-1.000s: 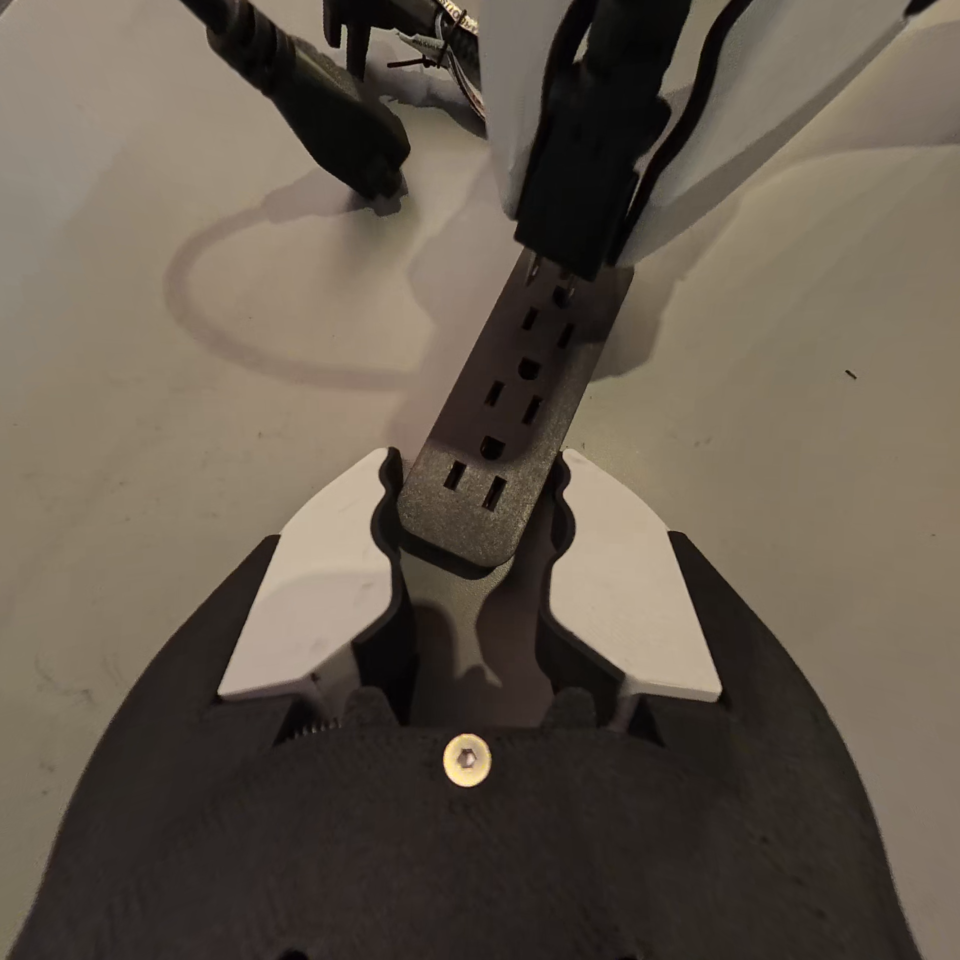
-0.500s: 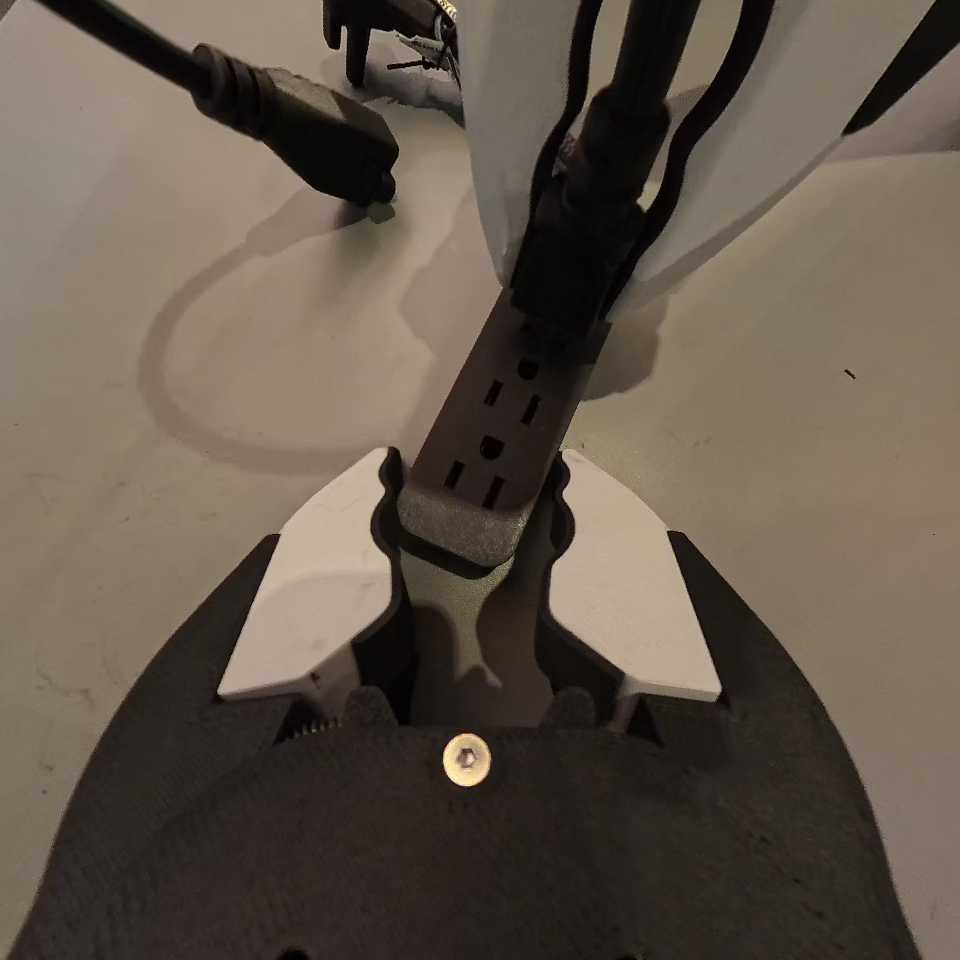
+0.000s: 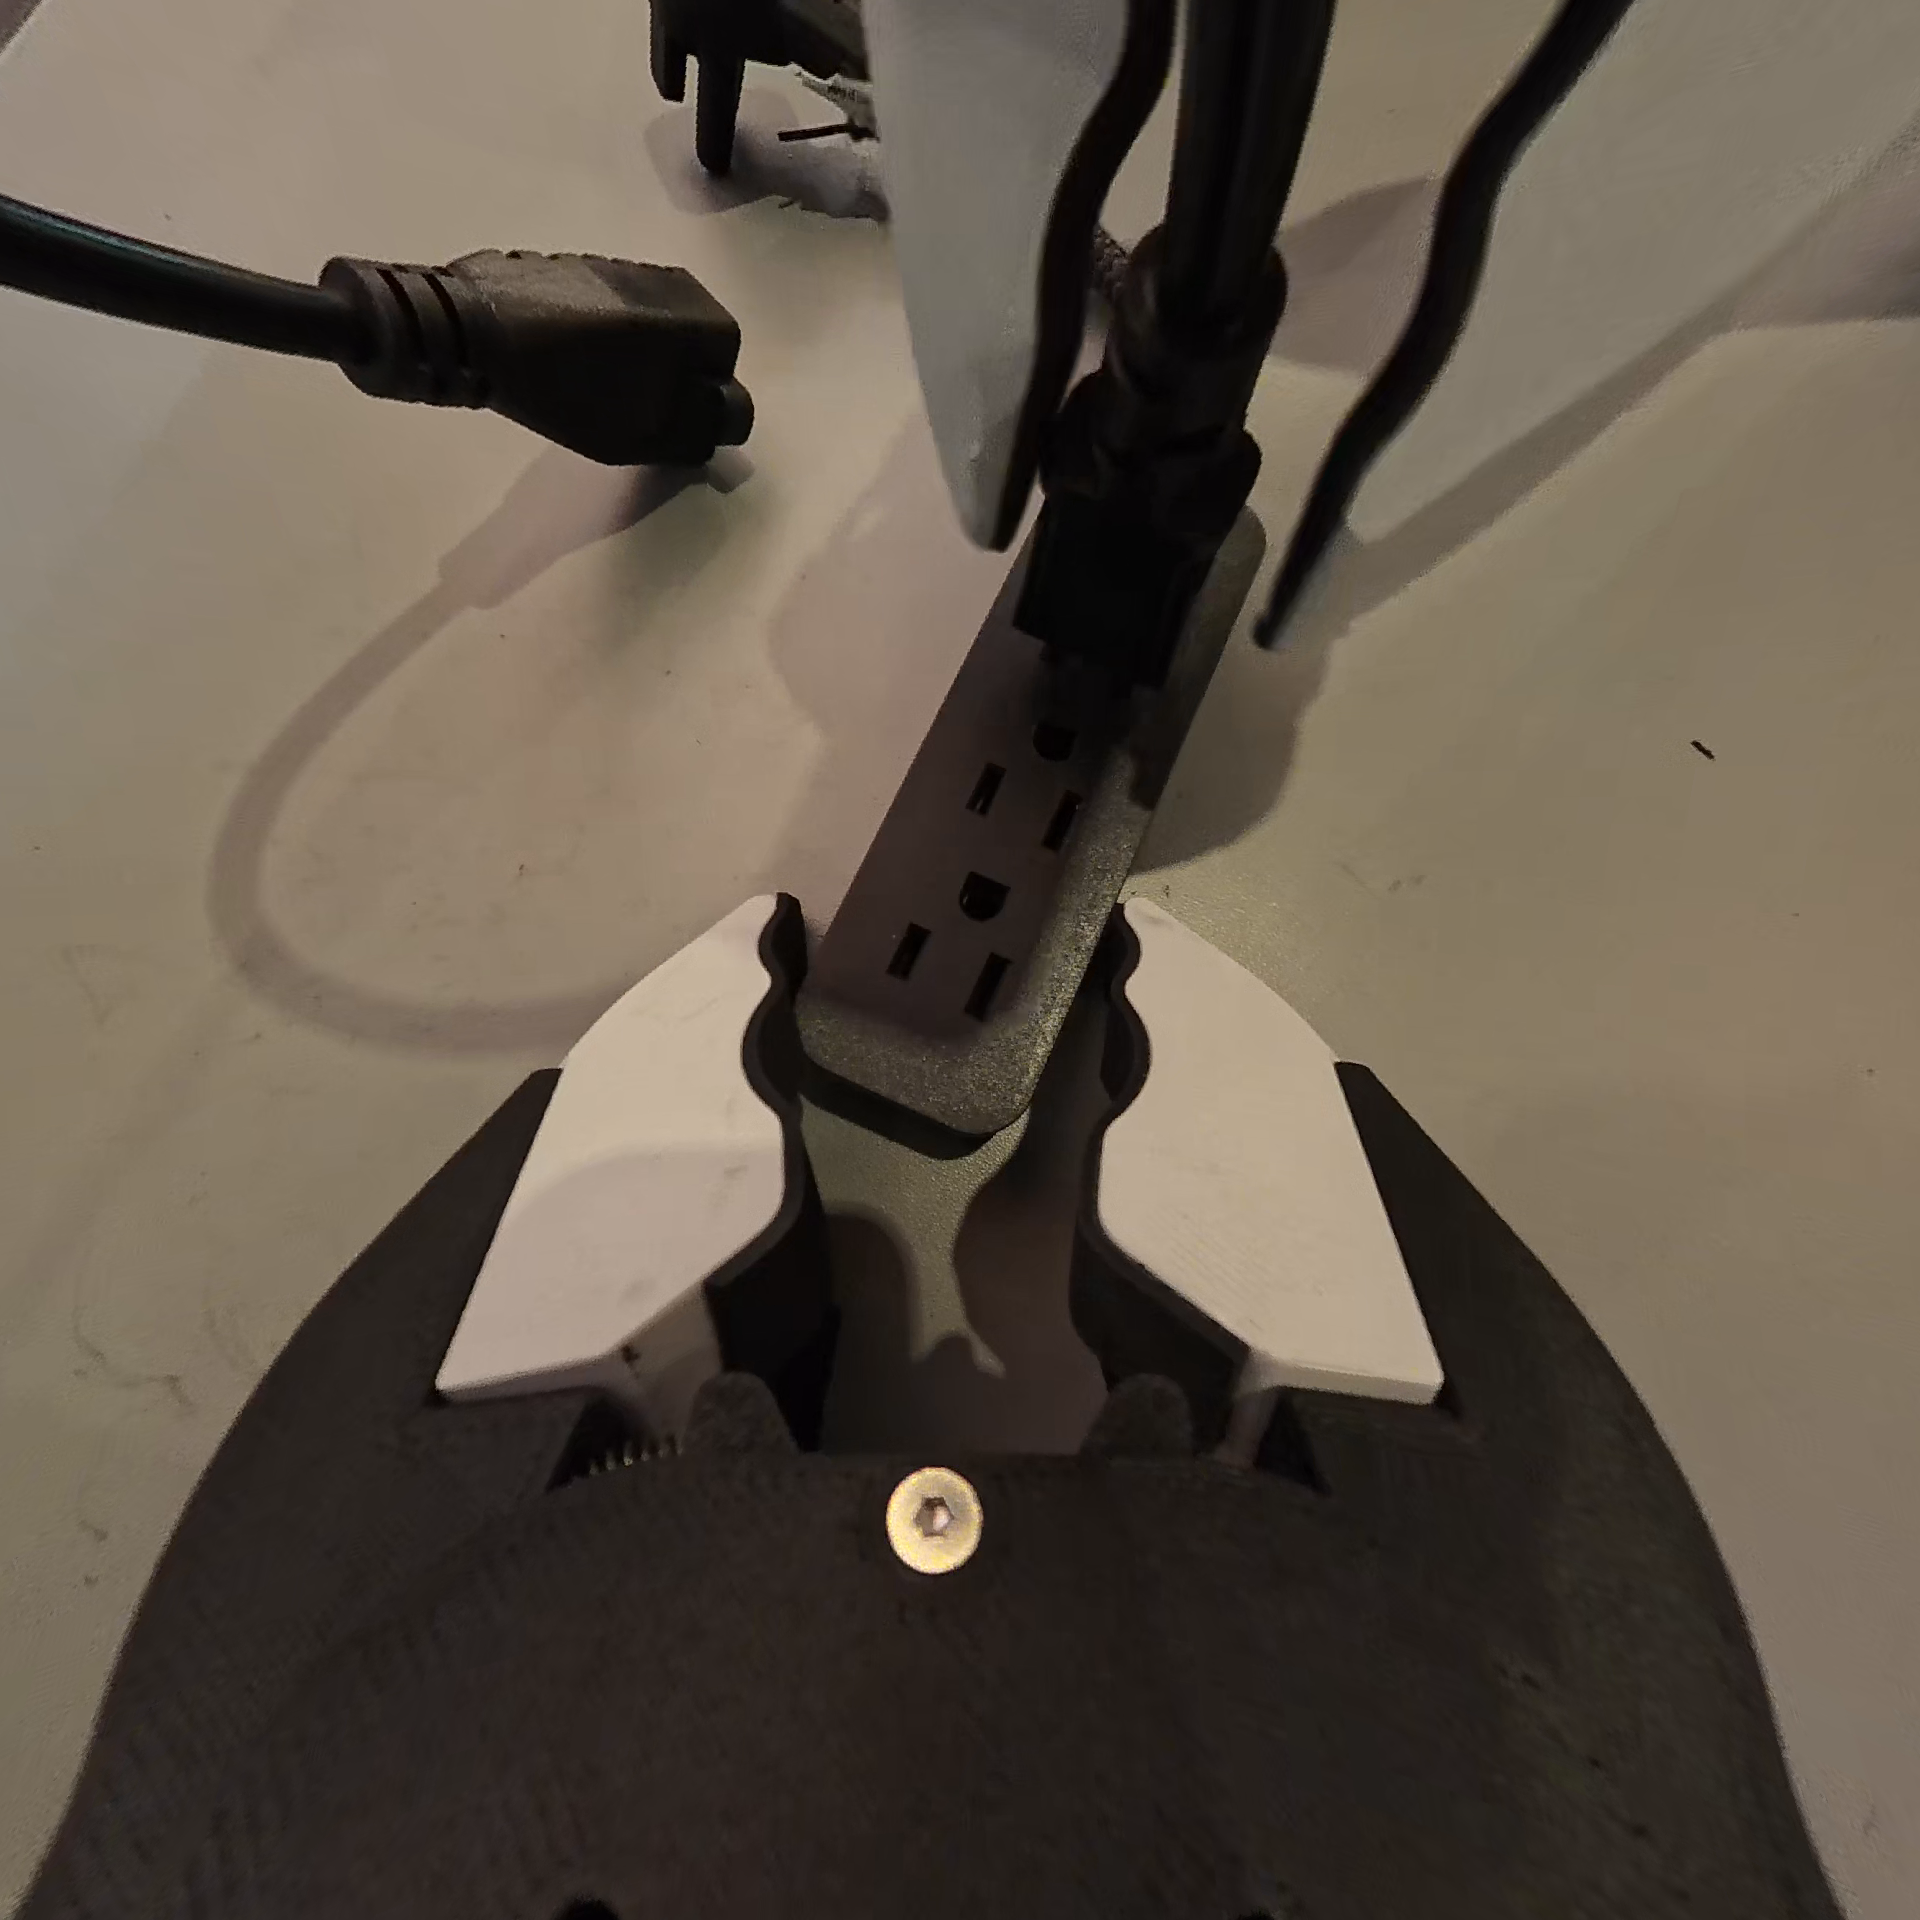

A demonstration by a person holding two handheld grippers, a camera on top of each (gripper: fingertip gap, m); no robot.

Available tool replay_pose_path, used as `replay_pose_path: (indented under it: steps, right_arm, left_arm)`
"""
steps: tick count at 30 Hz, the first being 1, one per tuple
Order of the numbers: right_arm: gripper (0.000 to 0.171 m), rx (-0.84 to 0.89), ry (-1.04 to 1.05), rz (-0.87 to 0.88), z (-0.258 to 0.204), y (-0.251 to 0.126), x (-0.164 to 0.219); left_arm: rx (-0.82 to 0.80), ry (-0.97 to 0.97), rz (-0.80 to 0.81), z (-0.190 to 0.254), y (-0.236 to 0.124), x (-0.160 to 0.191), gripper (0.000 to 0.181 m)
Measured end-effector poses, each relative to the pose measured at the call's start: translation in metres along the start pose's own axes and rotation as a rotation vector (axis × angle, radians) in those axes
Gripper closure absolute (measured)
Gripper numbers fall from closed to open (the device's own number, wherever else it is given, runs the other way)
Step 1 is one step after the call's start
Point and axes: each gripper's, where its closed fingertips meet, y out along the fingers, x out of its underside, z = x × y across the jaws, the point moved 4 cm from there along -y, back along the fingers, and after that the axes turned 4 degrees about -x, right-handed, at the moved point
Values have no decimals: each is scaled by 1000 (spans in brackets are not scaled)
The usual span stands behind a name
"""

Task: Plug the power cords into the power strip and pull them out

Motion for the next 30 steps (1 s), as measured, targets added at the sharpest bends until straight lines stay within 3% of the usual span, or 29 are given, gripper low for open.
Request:
replay_pose_path:
  steps: [2, 13, 28, 30]
  right_arm:
    - [146, 9, 35, -4, 3, -2, 0]
    - [145, -16, 95, 7, 4, -2, 9]
    - [144, 26, 97, -129, 1, 1, 7]
    - [137, 14, 101, -194, 0, 9, 12]
  left_arm:
    - [0, 0, 0, 0, 0, 0, 127]
    - [1, 0, -2, 0, 0, 0, 128]
    - [3, 0, -2, 0, 0, 0, 128]
    - [3, 0, -2, 0, 0, 0, 128]
